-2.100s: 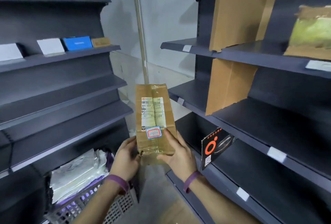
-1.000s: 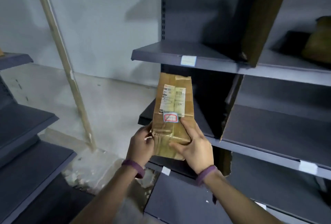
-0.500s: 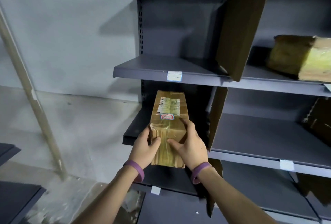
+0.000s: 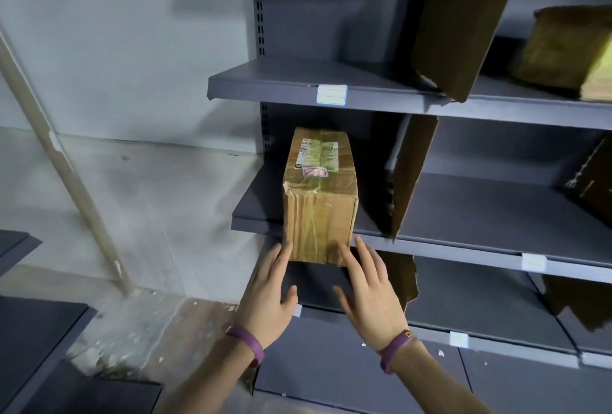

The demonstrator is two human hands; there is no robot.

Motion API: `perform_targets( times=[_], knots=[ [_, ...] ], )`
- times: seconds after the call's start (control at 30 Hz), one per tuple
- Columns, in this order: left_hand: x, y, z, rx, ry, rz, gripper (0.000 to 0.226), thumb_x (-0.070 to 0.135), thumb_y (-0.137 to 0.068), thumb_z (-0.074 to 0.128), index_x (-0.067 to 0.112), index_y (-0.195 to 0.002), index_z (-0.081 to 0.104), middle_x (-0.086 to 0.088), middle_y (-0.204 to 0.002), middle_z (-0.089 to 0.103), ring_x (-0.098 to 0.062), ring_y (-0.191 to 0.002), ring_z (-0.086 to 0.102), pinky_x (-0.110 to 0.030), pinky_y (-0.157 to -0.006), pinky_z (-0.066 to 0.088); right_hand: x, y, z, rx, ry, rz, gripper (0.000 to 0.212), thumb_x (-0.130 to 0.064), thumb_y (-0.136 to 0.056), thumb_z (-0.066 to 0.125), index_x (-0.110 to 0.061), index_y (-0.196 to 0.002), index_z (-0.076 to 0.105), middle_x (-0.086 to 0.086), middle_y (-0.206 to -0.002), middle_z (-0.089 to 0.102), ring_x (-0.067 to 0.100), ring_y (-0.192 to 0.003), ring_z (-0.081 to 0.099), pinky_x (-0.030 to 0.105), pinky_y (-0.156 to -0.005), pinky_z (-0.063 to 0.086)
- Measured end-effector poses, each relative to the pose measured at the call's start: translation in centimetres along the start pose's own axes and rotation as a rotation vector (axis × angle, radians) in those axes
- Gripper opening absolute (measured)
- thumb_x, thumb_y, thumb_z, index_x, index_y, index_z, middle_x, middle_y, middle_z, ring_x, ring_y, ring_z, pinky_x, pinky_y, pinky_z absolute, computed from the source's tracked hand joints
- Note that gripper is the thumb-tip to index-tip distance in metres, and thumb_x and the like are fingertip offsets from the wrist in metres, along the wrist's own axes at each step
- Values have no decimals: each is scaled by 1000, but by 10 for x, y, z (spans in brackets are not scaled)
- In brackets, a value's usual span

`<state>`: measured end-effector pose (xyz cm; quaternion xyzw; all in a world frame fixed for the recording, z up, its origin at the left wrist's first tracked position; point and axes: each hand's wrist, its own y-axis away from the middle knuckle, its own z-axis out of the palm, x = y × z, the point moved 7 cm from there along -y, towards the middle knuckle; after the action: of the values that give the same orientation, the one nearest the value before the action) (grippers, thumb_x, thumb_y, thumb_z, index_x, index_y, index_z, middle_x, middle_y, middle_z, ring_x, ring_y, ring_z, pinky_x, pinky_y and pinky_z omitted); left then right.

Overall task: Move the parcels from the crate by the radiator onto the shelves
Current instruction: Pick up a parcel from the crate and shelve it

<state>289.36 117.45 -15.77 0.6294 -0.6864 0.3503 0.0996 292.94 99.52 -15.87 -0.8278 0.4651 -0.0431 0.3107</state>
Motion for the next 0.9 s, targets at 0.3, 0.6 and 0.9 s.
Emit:
perform_targets(
  times=[0.3, 0.6, 0.9],
  knots=[
    [-8, -22, 11, -73, -231, -68, 74, 21, -91, 46, 39, -149, 4, 12, -159, 0, -21, -147, 5, -39, -114, 23, -2, -14, 8, -125, 175, 30, 71, -38, -86, 67, -12, -146, 40, 18, -147, 41, 42, -132, 43, 49, -102, 46],
    [-19, -72, 17, -154, -282, -148, 75, 20, -92, 44, 36, -150, 0, 13, -159, -4, -23, -147, 4, -46, -114, 24, 10, -58, 35, -316, 154, 114, 71, -45, -99, 41, -23, -153, 2, 8, -162, 2, 36, -148, 4, 43, -117, 21],
    [-28, -106, 18, -200, -269, -174, 77, 15, -91, 45, 37, -150, 0, 15, -159, -2, -27, -146, 8, -52, -113, 24, 21, -87, 51, -362, 88, 169, 74, -31, -99, 46, -25, -153, -4, 6, -162, -3, 36, -148, -1, 46, -118, 19]
  ],
)
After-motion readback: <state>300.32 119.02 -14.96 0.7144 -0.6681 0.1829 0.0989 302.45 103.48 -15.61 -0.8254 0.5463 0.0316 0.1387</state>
